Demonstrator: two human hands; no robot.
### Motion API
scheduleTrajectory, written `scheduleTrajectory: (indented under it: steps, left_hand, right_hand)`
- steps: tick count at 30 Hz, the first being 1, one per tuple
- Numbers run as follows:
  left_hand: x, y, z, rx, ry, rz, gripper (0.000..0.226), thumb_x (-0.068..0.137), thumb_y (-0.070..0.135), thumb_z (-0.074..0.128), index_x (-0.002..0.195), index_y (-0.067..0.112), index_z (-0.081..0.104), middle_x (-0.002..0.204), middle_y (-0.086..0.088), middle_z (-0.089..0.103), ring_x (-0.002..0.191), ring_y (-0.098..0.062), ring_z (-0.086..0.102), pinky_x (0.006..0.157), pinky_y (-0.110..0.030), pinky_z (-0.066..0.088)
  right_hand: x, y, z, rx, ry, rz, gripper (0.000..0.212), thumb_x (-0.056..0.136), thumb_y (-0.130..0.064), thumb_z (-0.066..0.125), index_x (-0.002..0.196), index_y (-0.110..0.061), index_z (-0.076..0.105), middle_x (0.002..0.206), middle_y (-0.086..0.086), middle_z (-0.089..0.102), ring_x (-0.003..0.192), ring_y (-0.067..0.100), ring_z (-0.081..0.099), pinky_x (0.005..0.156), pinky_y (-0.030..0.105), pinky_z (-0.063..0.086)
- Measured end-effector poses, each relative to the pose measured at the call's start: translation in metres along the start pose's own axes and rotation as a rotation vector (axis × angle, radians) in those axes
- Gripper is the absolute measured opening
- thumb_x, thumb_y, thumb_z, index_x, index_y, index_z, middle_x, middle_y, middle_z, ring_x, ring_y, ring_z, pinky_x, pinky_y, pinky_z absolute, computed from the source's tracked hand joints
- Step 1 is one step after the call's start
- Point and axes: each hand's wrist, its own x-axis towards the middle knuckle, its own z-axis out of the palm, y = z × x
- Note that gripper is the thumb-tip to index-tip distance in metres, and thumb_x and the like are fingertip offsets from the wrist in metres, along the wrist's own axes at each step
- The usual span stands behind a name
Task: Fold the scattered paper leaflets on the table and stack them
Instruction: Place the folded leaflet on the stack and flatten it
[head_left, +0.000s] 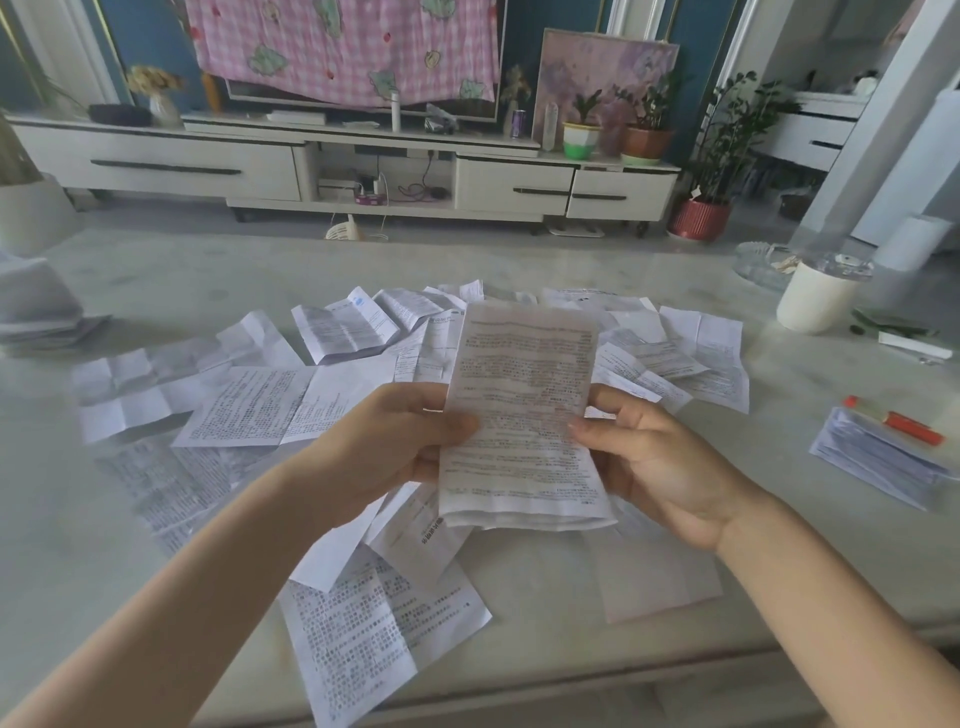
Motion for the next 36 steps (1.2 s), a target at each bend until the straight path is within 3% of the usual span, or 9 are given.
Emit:
scheduleTrajectory:
  steps: [5, 8, 11, 15, 20, 24, 26, 30, 36]
  left_hand:
    - [-0.001, 0.005, 0.003, -0.087, -0.001, 0.017, 0.050, 0.089, -0.011, 0.038, 0.074, 0.014, 0.078, 0.086, -0.010, 0.074, 0.079, -0.021, 0.071, 0.075, -0.032, 0.058]
    - [0.001, 0.005, 0.007, -0.113, 0.065, 0.016, 0.048, 0.081, -0.012, 0.034, 0.075, 0.009, 0.077, 0.091, -0.017, 0.072, 0.082, -0.027, 0.070, 0.075, -0.033, 0.058]
    - [0.003, 0.003, 0.012, -0.300, 0.110, -0.047, 0.033, 0.070, 0.004, 0.042, 0.081, 0.003, 0.073, 0.087, -0.019, 0.069, 0.075, -0.028, 0.065, 0.071, -0.035, 0.055]
    - [0.001, -0.001, 0.017, -0.334, 0.008, -0.094, 0.037, 0.091, 0.032, 0.044, 0.089, 0.006, 0.070, 0.081, -0.012, 0.072, 0.069, -0.023, 0.070, 0.058, -0.030, 0.057]
    - [0.001, -0.013, 0.022, -0.216, -0.012, -0.077, 0.028, 0.070, 0.012, 0.064, 0.097, 0.005, 0.069, 0.095, -0.010, 0.073, 0.082, -0.019, 0.071, 0.071, -0.029, 0.059]
    - [0.004, -0.016, 0.020, -0.176, 0.104, 0.002, 0.029, 0.067, 0.017, 0.066, 0.094, 0.007, 0.069, 0.093, -0.010, 0.073, 0.082, -0.020, 0.070, 0.073, -0.031, 0.058]
    - [0.004, -0.017, 0.021, -0.150, 0.134, 0.065, 0.027, 0.067, 0.019, 0.065, 0.092, 0.008, 0.069, 0.091, -0.010, 0.073, 0.081, -0.022, 0.070, 0.072, -0.033, 0.058]
    - [0.003, -0.016, 0.021, -0.105, 0.135, 0.163, 0.018, 0.072, 0.016, 0.061, 0.086, 0.008, 0.070, 0.083, -0.010, 0.073, 0.074, -0.022, 0.070, 0.066, -0.032, 0.058]
    - [0.004, -0.008, 0.021, -0.305, 0.031, 0.142, 0.023, 0.077, 0.015, 0.052, 0.091, 0.003, 0.066, 0.086, -0.009, 0.074, 0.080, -0.020, 0.071, 0.066, -0.028, 0.059]
  right_hand:
    - [0.003, 0.003, 0.002, 0.037, 0.038, -0.058, 0.023, 0.084, -0.003, 0.058, 0.105, -0.003, 0.068, 0.103, 0.020, 0.066, 0.093, 0.031, 0.054, 0.077, 0.034, 0.045]
    - [0.001, 0.004, 0.004, -0.074, 0.080, -0.146, 0.021, 0.078, -0.001, 0.062, 0.077, -0.016, 0.076, 0.082, 0.007, 0.069, 0.082, 0.023, 0.054, 0.066, 0.028, 0.038]
    - [0.001, 0.005, 0.007, -0.173, 0.164, -0.252, 0.054, 0.082, 0.020, 0.038, 0.055, -0.014, 0.070, 0.063, -0.003, 0.068, 0.064, 0.008, 0.061, 0.058, 0.017, 0.048]
    - [0.004, 0.010, 0.010, -0.377, 0.244, -0.424, 0.060, 0.069, 0.029, 0.031, 0.046, -0.017, 0.061, 0.057, -0.006, 0.061, 0.064, 0.009, 0.056, 0.062, 0.014, 0.043]
    - [0.002, 0.012, 0.013, -0.394, 0.235, -0.462, 0.055, 0.078, 0.022, 0.036, 0.061, -0.019, 0.067, 0.069, -0.002, 0.065, 0.069, 0.020, 0.056, 0.064, 0.024, 0.044]
    - [-0.003, 0.004, 0.016, -0.089, 0.148, -0.169, 0.025, 0.099, -0.025, 0.037, 0.108, -0.019, 0.060, 0.092, 0.019, 0.066, 0.065, 0.024, 0.060, 0.053, 0.028, 0.046]
    - [-0.007, 0.002, 0.013, -0.206, 0.026, -0.103, 0.043, 0.092, -0.044, 0.040, 0.109, -0.008, 0.057, 0.084, 0.017, 0.068, 0.056, 0.027, 0.063, 0.043, 0.027, 0.047]
    - [-0.009, 0.004, 0.017, -0.340, -0.032, -0.113, 0.012, 0.084, -0.015, 0.064, 0.094, -0.009, 0.060, 0.077, 0.013, 0.068, 0.039, 0.019, 0.057, 0.035, 0.022, 0.043]
    - [-0.003, 0.005, 0.015, -0.432, 0.081, -0.260, 0.008, 0.089, -0.005, 0.060, 0.097, -0.006, 0.059, 0.040, -0.001, 0.056, 0.027, 0.015, 0.049, 0.029, 0.021, 0.038]
